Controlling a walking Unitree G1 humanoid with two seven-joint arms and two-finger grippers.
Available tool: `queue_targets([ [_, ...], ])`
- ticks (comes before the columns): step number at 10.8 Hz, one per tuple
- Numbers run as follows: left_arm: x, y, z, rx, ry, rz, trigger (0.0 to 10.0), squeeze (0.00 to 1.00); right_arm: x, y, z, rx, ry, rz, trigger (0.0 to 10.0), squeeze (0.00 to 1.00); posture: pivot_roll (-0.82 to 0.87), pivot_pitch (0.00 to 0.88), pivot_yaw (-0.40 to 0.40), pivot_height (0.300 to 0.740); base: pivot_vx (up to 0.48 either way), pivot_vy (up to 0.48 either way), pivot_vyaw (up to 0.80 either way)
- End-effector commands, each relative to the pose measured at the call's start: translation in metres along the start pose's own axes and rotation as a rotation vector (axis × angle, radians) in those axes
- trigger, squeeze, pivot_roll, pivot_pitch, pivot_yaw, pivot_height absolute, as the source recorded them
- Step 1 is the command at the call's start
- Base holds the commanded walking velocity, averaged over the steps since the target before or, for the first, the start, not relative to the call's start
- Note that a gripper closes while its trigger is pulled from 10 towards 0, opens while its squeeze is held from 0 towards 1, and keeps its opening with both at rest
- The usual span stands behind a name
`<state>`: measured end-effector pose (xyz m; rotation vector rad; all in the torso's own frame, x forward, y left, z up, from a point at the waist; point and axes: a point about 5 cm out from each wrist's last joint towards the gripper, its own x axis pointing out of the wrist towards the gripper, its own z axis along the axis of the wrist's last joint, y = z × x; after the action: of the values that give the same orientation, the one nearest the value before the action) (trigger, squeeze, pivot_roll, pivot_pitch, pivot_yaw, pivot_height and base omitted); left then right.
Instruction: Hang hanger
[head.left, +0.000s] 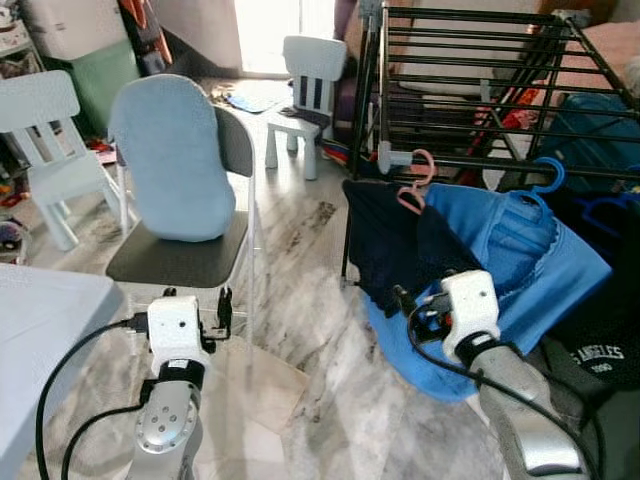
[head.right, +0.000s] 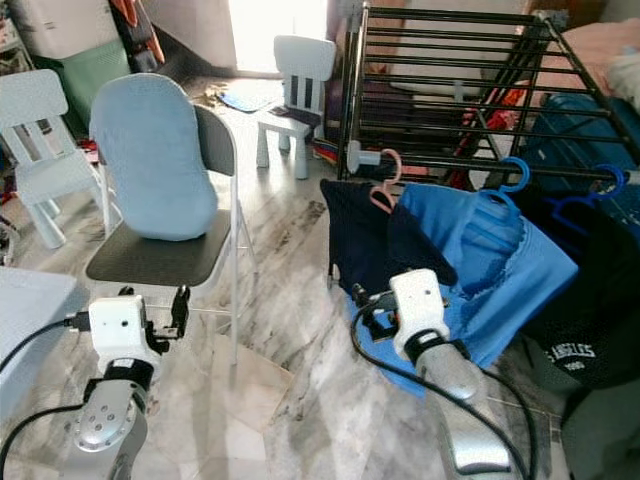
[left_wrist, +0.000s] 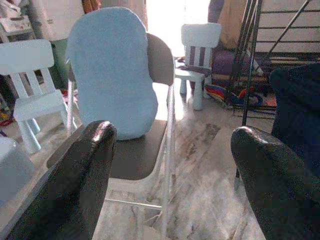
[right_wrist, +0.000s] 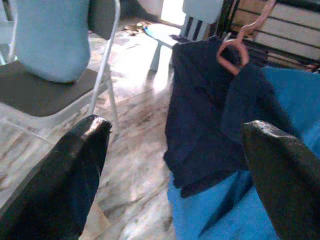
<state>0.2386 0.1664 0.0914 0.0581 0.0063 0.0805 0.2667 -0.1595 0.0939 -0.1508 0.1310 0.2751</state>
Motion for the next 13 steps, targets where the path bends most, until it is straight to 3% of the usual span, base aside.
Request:
queue_targets([
  [1,0.0033,0.0007,0.0048,0.011,-0.018,-0.011,10.0,0.00,-0.0018,0.0014,0.0006,-0.005,-0.005,-0.007,10.0,0.00,-0.06,0.000,-0.003,0.740,0.000,0.000,0.00],
  [13,0.0053,-0.0027,0.0027,0.004,0.005,-0.036,10.0,0.00,-0.0076,0.0000,-0.0052,0.033,0.010,-0.042,10.0,0.00,-0.07,0.000,0.026,0.740,0.000,0.000,0.00],
])
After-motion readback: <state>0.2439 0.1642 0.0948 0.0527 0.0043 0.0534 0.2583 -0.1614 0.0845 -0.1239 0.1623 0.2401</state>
